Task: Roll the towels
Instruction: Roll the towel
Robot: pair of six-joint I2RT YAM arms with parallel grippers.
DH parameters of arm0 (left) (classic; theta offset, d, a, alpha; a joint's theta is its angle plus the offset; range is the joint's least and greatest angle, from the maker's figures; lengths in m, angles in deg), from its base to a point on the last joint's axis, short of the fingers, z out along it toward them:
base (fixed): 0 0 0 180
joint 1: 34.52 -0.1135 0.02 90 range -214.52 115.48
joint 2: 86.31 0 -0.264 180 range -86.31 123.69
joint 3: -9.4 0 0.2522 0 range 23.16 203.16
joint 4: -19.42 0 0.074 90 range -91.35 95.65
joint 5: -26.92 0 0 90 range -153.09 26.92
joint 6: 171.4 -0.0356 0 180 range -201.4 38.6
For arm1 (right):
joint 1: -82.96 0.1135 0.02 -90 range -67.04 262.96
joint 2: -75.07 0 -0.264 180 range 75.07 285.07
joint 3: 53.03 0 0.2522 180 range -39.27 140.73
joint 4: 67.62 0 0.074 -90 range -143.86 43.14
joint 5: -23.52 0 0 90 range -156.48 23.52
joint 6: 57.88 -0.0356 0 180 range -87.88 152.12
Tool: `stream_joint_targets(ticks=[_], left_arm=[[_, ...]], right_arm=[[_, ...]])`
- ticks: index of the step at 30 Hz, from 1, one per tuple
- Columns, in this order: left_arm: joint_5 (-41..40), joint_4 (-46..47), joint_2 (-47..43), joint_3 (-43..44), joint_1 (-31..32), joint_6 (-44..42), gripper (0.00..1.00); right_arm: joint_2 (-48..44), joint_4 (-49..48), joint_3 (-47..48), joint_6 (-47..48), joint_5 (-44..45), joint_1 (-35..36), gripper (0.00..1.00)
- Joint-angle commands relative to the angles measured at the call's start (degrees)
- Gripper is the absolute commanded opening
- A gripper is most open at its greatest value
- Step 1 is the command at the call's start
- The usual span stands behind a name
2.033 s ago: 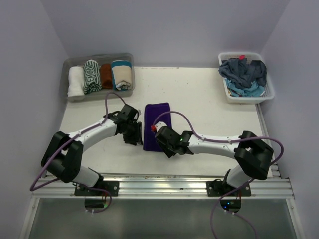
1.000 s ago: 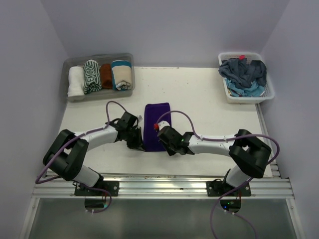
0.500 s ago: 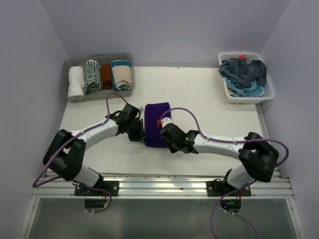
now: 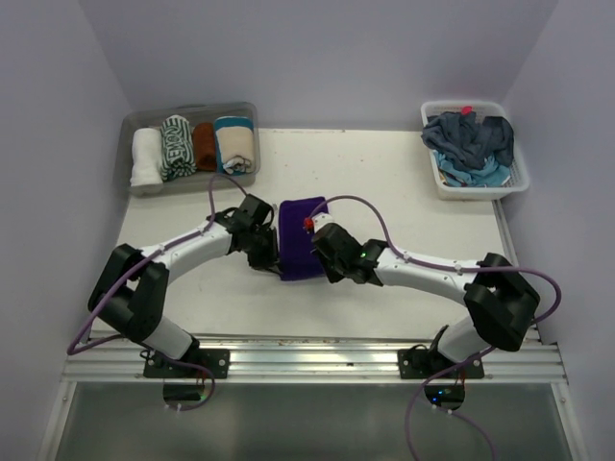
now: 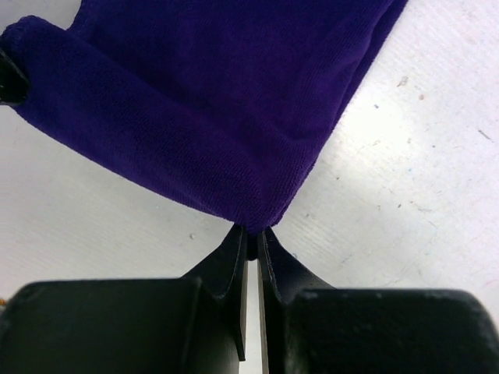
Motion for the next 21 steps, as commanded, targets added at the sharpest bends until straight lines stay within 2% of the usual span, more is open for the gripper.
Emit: stream_joint_targets(ticks=[1, 2, 3, 4, 5, 6, 8, 10, 14, 21], left_arm=[[1.6, -3.7, -1.4, -1.3, 0.1, -1.8, 0.17], [1.6, -4.1, -2.1, -1.8, 0.1, -2.0, 0.29], [1.5, -4.5, -2.6, -2.1, 0.2, -2.6, 0.42], [0.7, -5.3, -3.8, -2.2, 0.1, -2.7, 0.56], [0.2, -5.7, -4.3, -1.9, 0.1, -2.8, 0.64], [-0.2, -6.0, -4.9, -1.6, 0.1, -2.9, 0.64], [-1.3, -6.3, -6.1, 0.3, 0.2, -2.8, 0.61], [-1.2, -4.4, -5.7, 1.6, 0.1, -2.3, 0.51], [3.5, -0.2, -0.5, 4.5, 0.2, -1.3, 0.34], [6.4, 4.7, 8.5, 5.2, -0.2, -3.1, 0.26]], right_arm=[[-0.3, 1.6, -0.9, -0.1, -3.7, 0.3, 0.05], [-0.5, 1.8, -1.3, -0.6, -3.9, 0.7, 0.12], [-0.9, 2.8, -2.0, -0.8, -3.5, 0.9, 0.26], [-1.3, 3.4, -2.2, -1.0, -3.2, 1.2, 0.29], [-1.8, 4.1, -2.4, -1.0, -2.5, 1.2, 0.32], [-2.3, 5.3, -2.5, -1.0, -1.8, 1.2, 0.35], [-5.1, 5.5, -2.8, -0.1, 0.5, 1.2, 0.35], [-6.4, 4.5, -2.1, 1.1, 0.1, 1.2, 0.34], [-2.2, 3.4, 1.3, 6.3, -0.1, 2.0, 0.33], [1.2, -4.2, 0.2, 11.7, -3.5, 5.5, 0.35]])
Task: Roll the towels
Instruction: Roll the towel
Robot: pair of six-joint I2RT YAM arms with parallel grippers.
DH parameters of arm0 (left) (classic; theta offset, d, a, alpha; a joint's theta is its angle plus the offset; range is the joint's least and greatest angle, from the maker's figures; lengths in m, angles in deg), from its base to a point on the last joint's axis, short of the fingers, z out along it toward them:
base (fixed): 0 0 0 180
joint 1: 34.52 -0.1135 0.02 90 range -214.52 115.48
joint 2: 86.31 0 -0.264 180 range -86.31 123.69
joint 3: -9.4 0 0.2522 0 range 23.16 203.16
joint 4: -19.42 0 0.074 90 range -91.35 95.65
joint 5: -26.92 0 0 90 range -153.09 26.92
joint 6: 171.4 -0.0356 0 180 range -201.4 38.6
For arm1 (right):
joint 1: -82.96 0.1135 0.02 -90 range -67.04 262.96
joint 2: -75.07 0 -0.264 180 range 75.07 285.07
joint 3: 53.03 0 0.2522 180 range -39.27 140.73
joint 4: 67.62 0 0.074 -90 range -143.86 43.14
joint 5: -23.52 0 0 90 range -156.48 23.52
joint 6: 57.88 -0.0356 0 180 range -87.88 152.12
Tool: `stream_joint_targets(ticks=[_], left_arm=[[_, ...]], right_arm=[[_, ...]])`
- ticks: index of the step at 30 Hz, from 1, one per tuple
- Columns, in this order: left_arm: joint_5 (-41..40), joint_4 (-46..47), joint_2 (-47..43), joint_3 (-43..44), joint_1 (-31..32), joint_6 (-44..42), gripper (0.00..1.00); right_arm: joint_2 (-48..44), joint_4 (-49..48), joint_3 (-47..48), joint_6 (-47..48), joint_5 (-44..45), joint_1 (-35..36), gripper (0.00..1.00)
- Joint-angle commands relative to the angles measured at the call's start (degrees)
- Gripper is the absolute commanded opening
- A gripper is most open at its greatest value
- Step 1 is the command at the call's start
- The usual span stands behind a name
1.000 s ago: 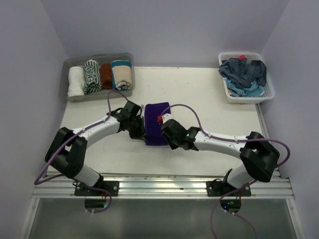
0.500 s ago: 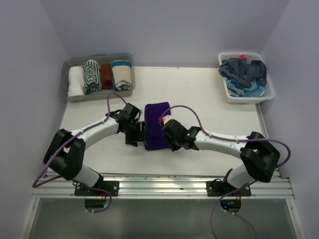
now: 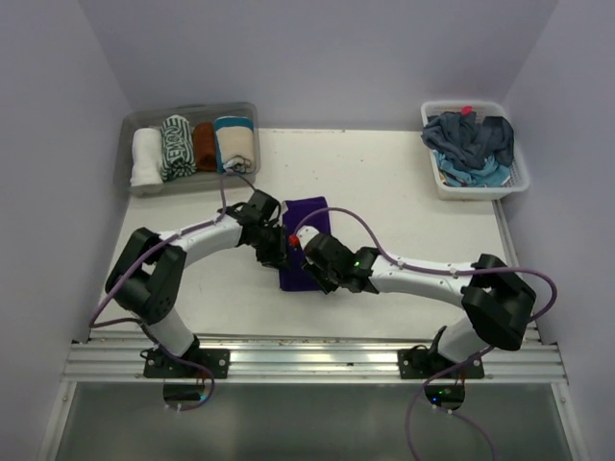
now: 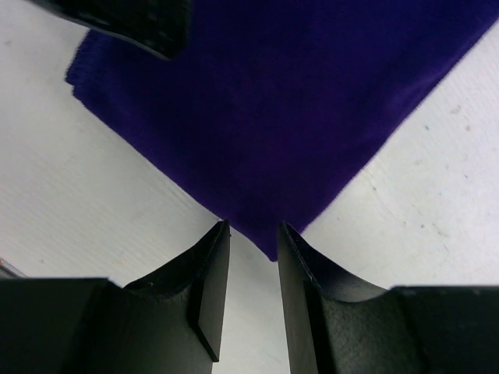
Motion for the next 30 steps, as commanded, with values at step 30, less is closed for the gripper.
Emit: stream_joint_targets(ticks=[30], left_arm=[[2.6, 1.8, 3.8, 3.0, -2.9, -2.3, 0.32]], right_arm=[[7.0, -7.3, 1.4, 5.6, 4.3, 4.6, 0.0]])
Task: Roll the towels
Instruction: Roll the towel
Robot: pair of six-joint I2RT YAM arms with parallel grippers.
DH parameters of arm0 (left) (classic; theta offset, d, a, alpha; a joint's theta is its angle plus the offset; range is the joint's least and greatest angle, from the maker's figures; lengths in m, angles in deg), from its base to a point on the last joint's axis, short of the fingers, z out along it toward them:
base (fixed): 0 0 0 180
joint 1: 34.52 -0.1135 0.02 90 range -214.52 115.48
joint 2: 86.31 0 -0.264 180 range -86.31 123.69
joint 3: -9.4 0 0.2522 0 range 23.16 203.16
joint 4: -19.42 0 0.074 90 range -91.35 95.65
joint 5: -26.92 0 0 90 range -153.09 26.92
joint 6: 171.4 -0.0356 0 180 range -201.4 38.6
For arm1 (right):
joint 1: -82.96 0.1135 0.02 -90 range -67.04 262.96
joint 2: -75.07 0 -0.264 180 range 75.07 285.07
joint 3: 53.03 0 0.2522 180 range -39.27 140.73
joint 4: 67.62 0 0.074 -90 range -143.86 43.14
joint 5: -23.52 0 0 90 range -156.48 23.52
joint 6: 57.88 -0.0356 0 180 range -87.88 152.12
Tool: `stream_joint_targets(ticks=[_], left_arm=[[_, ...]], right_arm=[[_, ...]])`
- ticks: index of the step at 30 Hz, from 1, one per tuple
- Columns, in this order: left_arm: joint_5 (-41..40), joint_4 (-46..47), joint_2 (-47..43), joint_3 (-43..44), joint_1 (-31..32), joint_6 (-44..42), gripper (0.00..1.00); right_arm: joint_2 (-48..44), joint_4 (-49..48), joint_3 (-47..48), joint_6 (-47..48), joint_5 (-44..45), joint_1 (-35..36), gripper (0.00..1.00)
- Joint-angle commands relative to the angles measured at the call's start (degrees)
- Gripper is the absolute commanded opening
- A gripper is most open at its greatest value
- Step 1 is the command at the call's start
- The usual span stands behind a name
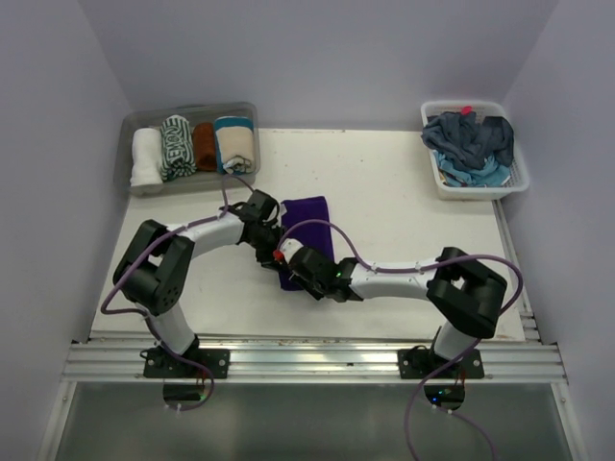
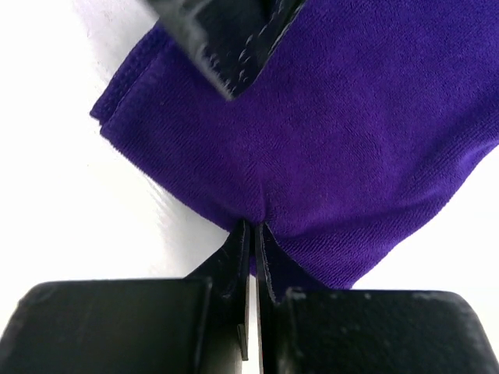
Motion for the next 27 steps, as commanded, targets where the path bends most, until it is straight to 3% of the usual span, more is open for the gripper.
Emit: stream_joint_targets(ticks=[1, 8, 27], left_arm=[[-1.0, -0.2, -2.8, 2.8, -1.1, -1.9, 0.34], [-1.4, -2.0, -4.2, 4.7, -2.5, -3.0, 0.47], [-4.3, -4.4, -11.3, 0.7, -6.7, -5.5, 0.44]], right_arm=[[-3.0, 3.8, 2.2, 1.1, 1.0, 0.0, 0.0], [-3.8, 5.8, 6.2, 1.5, -2.2, -1.7, 0.0], [4.8, 6.4, 15.6, 2.6, -10.2, -9.2, 0.0]])
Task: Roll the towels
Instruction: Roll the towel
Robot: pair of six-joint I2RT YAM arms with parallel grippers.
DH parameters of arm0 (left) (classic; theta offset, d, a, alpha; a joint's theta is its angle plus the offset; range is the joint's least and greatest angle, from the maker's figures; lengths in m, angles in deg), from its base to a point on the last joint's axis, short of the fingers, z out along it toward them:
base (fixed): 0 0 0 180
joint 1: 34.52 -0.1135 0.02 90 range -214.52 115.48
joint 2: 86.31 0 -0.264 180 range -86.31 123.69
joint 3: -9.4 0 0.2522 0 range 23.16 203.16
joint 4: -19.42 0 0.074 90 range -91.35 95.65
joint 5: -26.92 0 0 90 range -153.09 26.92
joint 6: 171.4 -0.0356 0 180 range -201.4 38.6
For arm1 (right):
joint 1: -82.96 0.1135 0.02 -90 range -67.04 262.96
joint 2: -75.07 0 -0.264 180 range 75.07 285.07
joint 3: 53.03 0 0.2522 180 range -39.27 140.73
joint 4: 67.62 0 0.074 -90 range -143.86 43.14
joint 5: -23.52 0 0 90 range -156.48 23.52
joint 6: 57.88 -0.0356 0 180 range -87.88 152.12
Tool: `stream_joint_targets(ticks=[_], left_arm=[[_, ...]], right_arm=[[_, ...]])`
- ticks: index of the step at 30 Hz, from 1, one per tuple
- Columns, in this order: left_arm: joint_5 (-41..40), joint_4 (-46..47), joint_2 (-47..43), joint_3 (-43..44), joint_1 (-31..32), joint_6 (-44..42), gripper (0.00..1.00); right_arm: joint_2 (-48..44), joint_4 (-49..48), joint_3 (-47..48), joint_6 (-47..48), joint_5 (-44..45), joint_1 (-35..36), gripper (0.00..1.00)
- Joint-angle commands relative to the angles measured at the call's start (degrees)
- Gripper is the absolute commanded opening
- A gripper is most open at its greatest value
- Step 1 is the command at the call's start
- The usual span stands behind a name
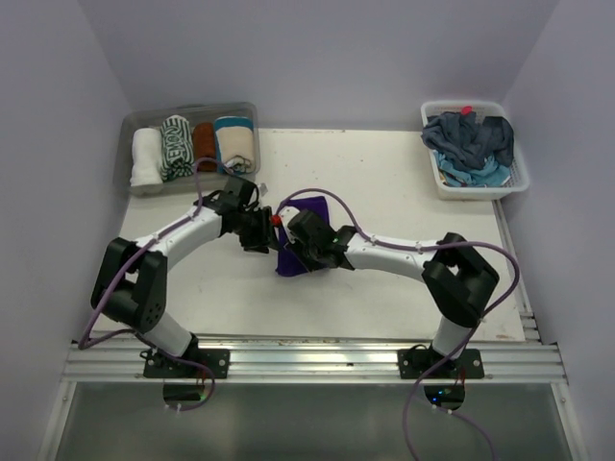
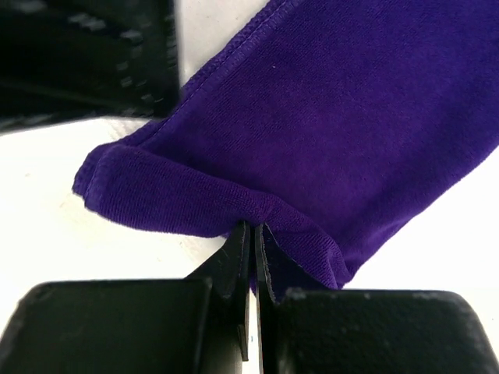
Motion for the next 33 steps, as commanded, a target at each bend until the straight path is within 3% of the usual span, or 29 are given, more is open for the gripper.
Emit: stream_joint_targets(ticks=[1, 8, 17, 27, 33], left_arm=[[-1.2, -0.9, -3.1, -1.8, -0.2, -2.5, 0.43], [-0.9, 0.5, -8.6, -6.3, 0.5, -3.7, 0.27], [3.0, 3.5, -8.6, -5.7, 3.9, -3.6, 0.19], [9.8, 9.0, -4.6, -5.5, 5.3, -3.4, 0.19], [6.4, 10.7, -0.1, -4.8, 5.4, -3.3, 0.18]], right_arm=[[1.5, 0.3, 2.7, 1.3, -2.4, -0.8, 0.0], [1.8, -1.3, 2.3, -0.6, -6.2, -3.5, 0.0], [3.7, -2.0, 3.0, -2.8, -7.4, -5.4, 0.0], [5.8, -1.9, 3.7, -4.2, -7.4, -6.7, 0.0], [6.6, -2.3, 3.6, -5.6, -7.7, -7.7, 0.0]])
